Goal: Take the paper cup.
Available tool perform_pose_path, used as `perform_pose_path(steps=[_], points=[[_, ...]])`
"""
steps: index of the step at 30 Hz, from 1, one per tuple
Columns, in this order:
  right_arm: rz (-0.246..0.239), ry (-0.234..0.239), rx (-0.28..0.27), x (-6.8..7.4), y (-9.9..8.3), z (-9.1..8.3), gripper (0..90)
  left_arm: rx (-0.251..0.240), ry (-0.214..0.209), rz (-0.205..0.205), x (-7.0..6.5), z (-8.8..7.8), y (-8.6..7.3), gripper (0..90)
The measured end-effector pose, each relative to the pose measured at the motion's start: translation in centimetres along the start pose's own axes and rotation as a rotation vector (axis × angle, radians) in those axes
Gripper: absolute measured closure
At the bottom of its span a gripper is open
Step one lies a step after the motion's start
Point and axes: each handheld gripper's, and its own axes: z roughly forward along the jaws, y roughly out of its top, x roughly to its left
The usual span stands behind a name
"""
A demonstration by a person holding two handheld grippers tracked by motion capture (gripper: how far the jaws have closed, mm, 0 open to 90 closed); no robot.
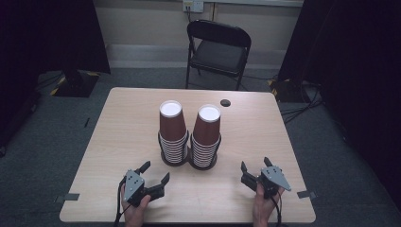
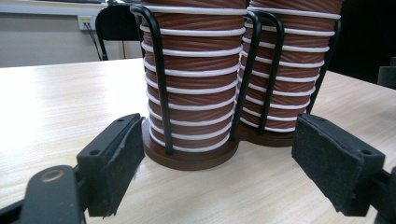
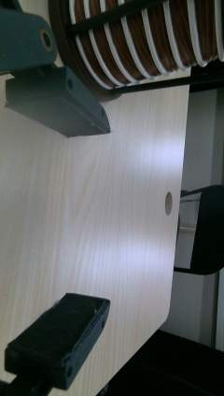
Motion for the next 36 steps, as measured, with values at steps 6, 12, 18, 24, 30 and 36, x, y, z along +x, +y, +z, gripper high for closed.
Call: perform_pose_path(steps=[6, 12, 18, 24, 30, 36], points=[[0.032, -0.001, 0.001, -0.2, 0.0, -0.2, 13.1, 0.006, 0.014, 0.012, -0.2, 0.1, 0.0, 16.8], [0.068, 0.053, 0.004, -0.4, 0.2, -0.2, 13.2, 0.006, 0.011, 0.001, -0.1, 0.3, 0.1, 16.4], [0.095, 0.112, -0.006, 0.3, 0.9, -0.5, 14.3, 0.017, 0.023, 0.017, -0.3, 0.4, 0.1, 16.0], [0.087, 0.161, -0.034, 1.3, 1.7, -0.8, 19.3, 0.01, 0.008, 0.009, -0.2, 0.3, 0.1, 16.1], [0.067, 0.211, -0.057, 2.3, 3.2, -1.0, 22.4, 0.017, 0.016, 0.023, -0.3, 0.4, 0.1, 16.1], [0.057, 0.286, -0.087, 2.7, 5.0, -1.0, 28.7, 0.022, -0.003, 0.016, -0.2, 0.5, 0.1, 16.0]])
